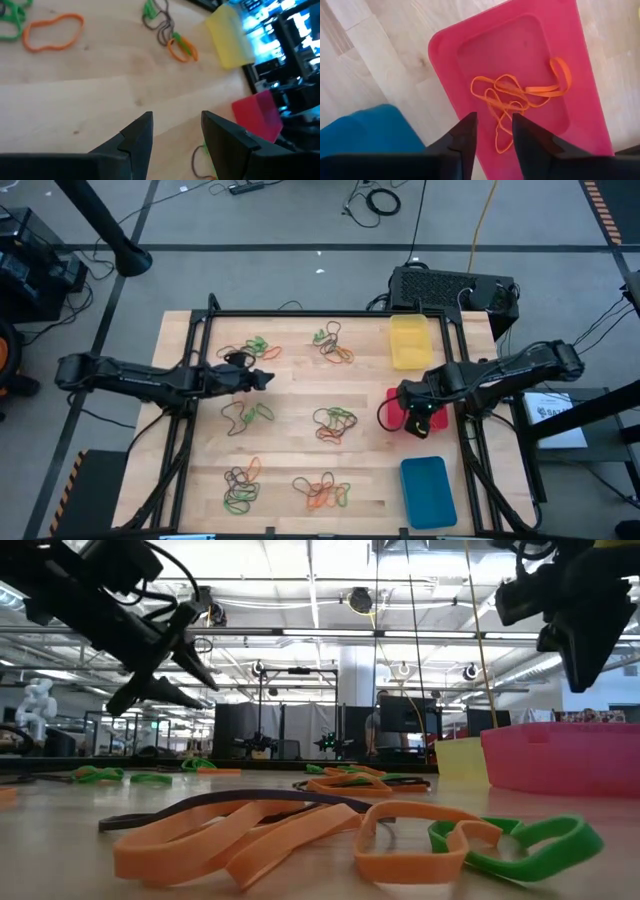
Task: Sort rubber bands into baskets
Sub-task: Put the orange rubber band into the red bin
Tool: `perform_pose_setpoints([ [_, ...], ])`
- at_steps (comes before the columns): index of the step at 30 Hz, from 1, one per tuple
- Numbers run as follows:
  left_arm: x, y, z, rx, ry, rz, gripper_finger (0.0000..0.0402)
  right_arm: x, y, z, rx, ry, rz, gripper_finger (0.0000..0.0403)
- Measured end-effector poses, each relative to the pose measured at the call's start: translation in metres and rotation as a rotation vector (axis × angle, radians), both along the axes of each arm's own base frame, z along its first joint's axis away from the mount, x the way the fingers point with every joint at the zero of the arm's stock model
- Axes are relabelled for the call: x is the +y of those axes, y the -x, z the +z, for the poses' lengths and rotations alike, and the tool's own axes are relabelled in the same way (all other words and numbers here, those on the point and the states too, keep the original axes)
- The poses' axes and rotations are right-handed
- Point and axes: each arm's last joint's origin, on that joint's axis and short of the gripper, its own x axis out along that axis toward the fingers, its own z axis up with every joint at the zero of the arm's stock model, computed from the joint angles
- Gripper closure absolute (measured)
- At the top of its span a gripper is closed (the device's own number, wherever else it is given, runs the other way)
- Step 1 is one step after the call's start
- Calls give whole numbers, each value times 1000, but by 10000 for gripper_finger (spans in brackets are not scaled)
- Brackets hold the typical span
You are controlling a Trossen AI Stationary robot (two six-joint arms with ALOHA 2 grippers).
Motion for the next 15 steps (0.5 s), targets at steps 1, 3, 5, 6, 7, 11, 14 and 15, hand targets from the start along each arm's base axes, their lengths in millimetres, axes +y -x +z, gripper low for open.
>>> perform_pose_setpoints([
  [1, 0, -1, -2, 11, 8, -9, 226, -1, 0, 0, 0, 0, -4, 280],
  [3, -1, -3, -6, 29, 31, -29, 226, -5, -1, 3, 2, -1, -34, 276],
  [5, -2, -5, -9, 42, 59, -65, 226, -8, -3, 8, -22, -4, -65, 276],
  [6, -3, -5, -10, 49, 73, -87, 226, -11, -6, 12, -46, -2, -79, 277],
  [7, -3, -6, -11, 57, 83, -107, 226, -14, -9, 16, -78, -1, -91, 278],
  [11, -5, -7, -14, 80, 104, -180, 226, -30, -30, 37, -312, 77, -187, 285],
  [14, -6, -7, -15, 84, 110, -193, 226, -45, -49, 50, -549, 113, -262, 291],
  [15, -6, -7, -15, 84, 111, -194, 226, -49, -56, 53, -608, 119, -274, 293],
])
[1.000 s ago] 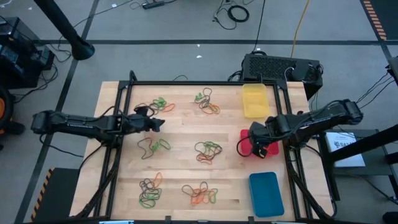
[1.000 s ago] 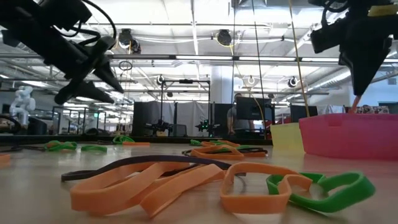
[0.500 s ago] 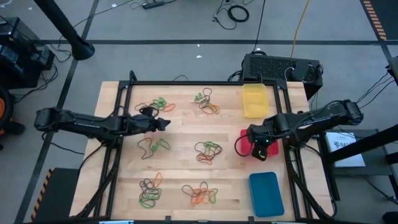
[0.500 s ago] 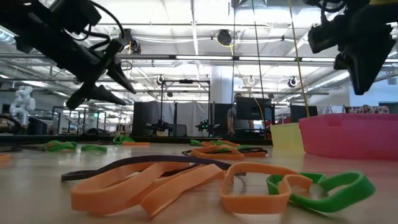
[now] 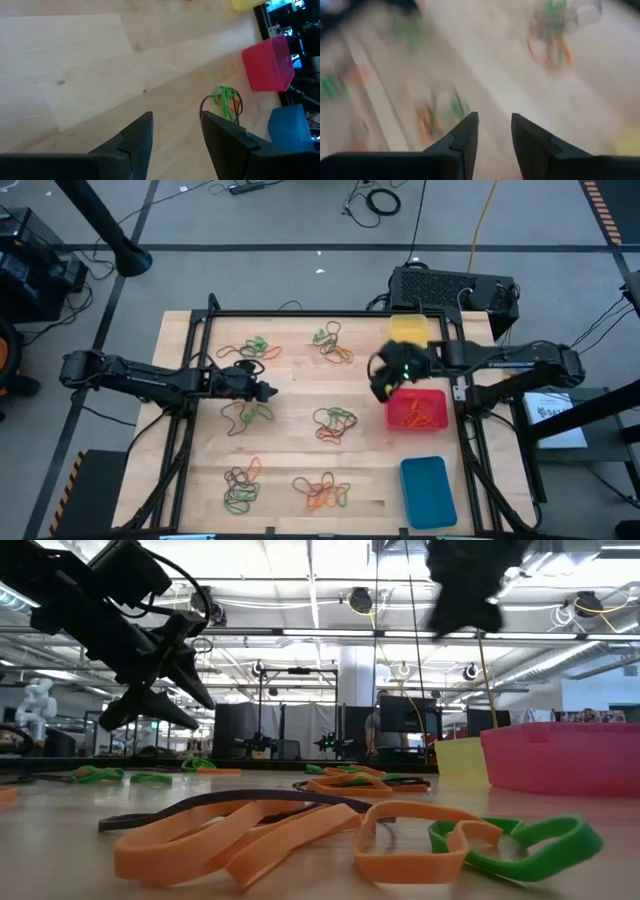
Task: Sort rubber bands into baskets
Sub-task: Put the orange rubber band into the red bin
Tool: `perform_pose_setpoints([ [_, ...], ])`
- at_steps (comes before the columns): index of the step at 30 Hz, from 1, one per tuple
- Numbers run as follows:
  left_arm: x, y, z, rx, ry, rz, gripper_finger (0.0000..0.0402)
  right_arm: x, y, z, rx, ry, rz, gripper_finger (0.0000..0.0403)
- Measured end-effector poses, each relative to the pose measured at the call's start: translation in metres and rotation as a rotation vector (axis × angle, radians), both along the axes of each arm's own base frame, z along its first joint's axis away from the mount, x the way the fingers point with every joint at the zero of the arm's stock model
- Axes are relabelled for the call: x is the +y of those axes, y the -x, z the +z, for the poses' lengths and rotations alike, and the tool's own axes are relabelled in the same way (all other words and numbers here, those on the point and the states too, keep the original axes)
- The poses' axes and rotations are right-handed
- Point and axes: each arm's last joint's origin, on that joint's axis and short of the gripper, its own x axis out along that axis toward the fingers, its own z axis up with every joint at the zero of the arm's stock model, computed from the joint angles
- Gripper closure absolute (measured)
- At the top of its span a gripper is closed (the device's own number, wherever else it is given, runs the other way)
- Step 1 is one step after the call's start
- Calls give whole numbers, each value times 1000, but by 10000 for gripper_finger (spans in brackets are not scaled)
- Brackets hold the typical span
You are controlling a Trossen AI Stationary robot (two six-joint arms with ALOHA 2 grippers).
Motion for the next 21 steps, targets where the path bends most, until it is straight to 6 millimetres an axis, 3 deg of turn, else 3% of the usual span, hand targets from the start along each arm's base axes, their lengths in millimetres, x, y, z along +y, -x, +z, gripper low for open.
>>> perform_pose_setpoints([
  [5, -2, 0, 0, 1, 0, -18, 226, -30, -27, -8, -97, 24, -91, 308],
  [14, -11, -1, 0, 10, -25, -135, 226, -96, -63, -88, 81, -109, -159, 323],
  [21, -16, 0, 0, 12, -25, -160, 226, -121, -76, -133, 135, -234, -249, 323],
])
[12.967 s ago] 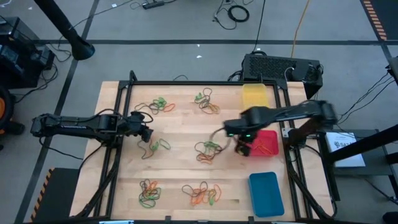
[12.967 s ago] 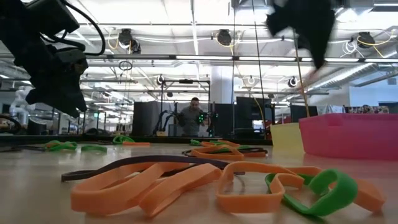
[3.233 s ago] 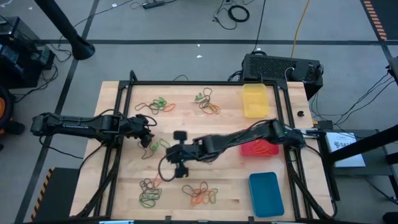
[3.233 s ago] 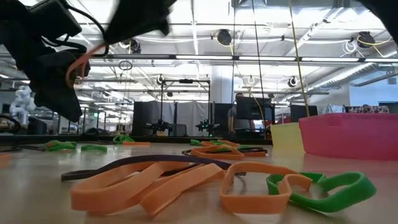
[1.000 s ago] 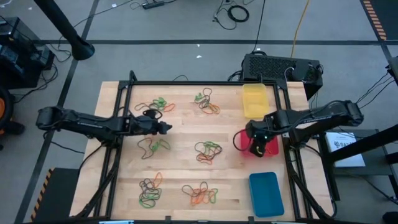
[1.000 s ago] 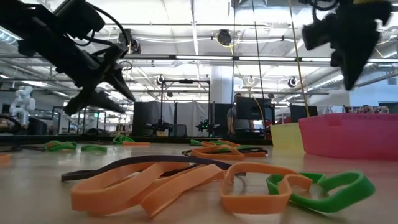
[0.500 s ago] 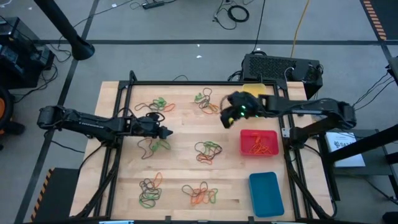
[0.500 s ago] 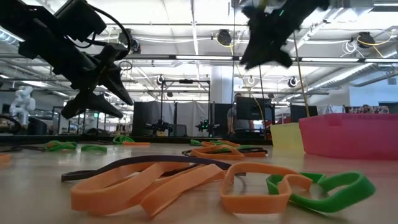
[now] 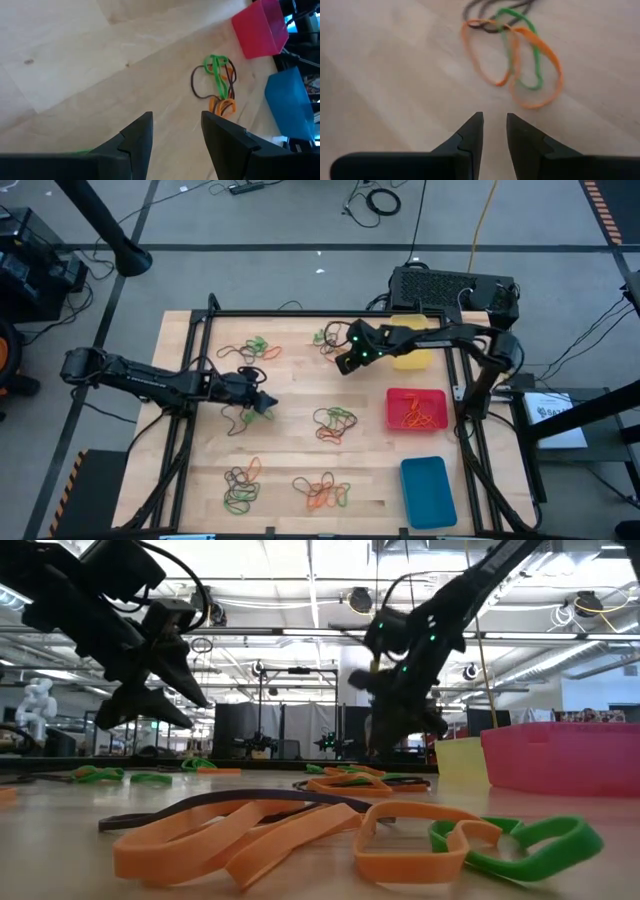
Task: Sort rubber bands into baskets
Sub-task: Put the orange rubber band into the red bin
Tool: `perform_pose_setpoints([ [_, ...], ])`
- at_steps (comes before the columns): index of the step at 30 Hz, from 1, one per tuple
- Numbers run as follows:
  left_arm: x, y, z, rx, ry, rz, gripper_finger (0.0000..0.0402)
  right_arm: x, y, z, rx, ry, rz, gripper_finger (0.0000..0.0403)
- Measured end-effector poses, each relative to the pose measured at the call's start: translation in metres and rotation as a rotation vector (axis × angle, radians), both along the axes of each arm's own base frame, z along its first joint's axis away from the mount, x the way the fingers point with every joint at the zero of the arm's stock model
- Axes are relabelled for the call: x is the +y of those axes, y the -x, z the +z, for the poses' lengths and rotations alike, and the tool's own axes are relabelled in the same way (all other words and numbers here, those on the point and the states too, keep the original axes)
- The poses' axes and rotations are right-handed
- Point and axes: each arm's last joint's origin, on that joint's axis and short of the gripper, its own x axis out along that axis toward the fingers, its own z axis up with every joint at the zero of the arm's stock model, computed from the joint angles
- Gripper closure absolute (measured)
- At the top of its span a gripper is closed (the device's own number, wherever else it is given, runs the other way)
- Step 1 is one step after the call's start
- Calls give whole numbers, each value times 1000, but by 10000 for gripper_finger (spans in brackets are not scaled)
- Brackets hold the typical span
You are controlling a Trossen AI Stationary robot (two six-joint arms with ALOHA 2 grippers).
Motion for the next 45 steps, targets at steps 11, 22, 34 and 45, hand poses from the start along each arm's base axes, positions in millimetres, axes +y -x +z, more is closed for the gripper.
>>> perform_pose_setpoints([
  [11, -5, 0, 0, 4, 5, -23, 226, -20, -13, 4, 78, 134, -108, 324],
  [22, -8, 1, 0, 3, -19, -9, 226, -22, -13, -23, 178, 123, -117, 323],
  [34, -9, 1, 0, 3, -1, -8, 226, -17, -13, -39, 263, 104, -90, 376],
  [45, -9, 1, 0, 2, -1, -8, 226, -9, -5, 20, 136, 217, -77, 400],
])
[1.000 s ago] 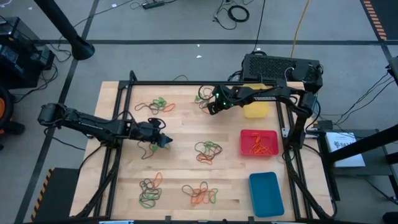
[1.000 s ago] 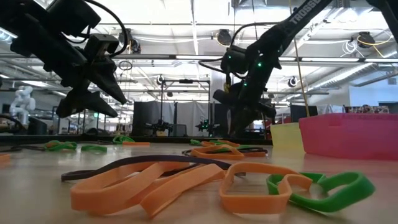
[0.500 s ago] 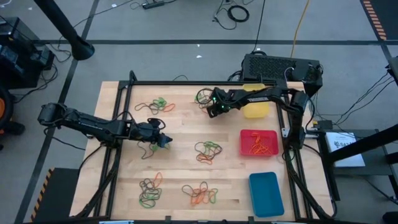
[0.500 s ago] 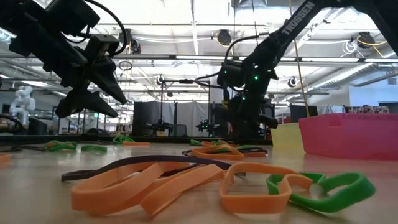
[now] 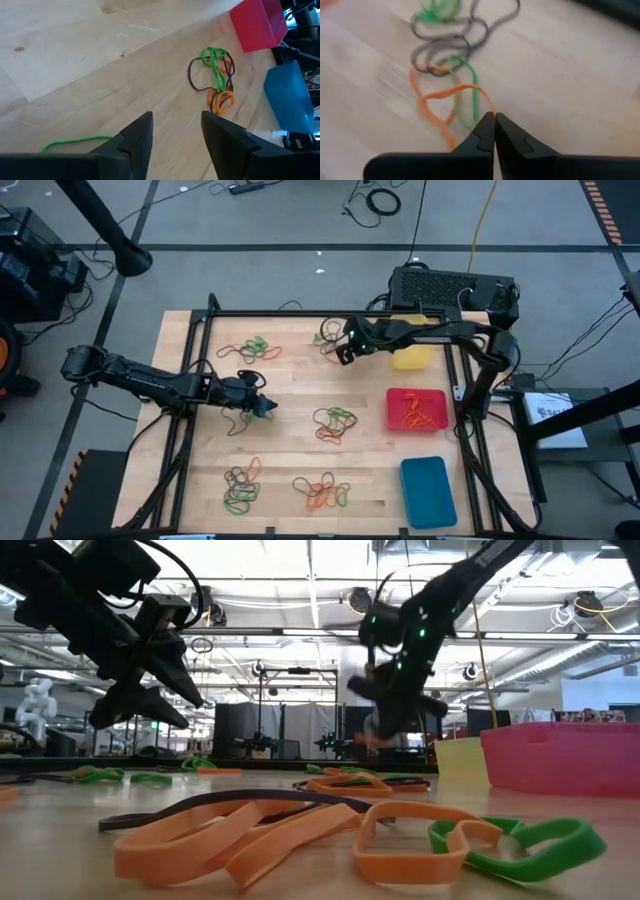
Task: Sort rubber bands into baskets
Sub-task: Put the orange rubber band into the red bin
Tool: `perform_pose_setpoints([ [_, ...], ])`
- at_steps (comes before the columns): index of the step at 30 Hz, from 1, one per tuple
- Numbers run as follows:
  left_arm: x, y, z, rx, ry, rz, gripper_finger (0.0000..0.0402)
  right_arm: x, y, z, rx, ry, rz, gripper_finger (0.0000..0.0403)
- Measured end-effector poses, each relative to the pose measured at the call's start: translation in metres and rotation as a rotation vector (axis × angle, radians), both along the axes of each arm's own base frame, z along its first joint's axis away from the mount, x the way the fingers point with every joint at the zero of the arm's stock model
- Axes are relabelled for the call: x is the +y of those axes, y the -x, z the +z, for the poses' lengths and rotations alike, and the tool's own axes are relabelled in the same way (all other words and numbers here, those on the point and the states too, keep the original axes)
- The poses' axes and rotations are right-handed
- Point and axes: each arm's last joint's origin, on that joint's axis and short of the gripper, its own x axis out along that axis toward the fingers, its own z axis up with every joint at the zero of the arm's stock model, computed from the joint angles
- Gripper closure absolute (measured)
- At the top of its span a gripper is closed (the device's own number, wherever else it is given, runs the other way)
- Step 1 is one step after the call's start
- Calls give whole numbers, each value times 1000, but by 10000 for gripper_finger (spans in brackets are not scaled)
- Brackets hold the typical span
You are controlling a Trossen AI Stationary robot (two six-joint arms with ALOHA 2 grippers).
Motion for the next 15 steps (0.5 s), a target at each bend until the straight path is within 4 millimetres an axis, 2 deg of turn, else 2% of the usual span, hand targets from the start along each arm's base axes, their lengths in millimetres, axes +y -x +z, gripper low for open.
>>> perform_pose_setpoints([
  [4, 0, 0, 0, 0, -1, 0, 226, 14, 7, 31, -64, 23, 56, 402],
  [8, 0, 0, 0, 0, -6, 1, 226, 39, 20, 58, -76, -37, 229, 402],
  [12, 1, 0, 0, 0, -21, 13, 226, 72, 41, 72, 9, -175, 378, 402],
  [15, 1, 0, 0, -1, -30, 24, 226, 96, 61, 74, 170, -274, 386, 402],
])
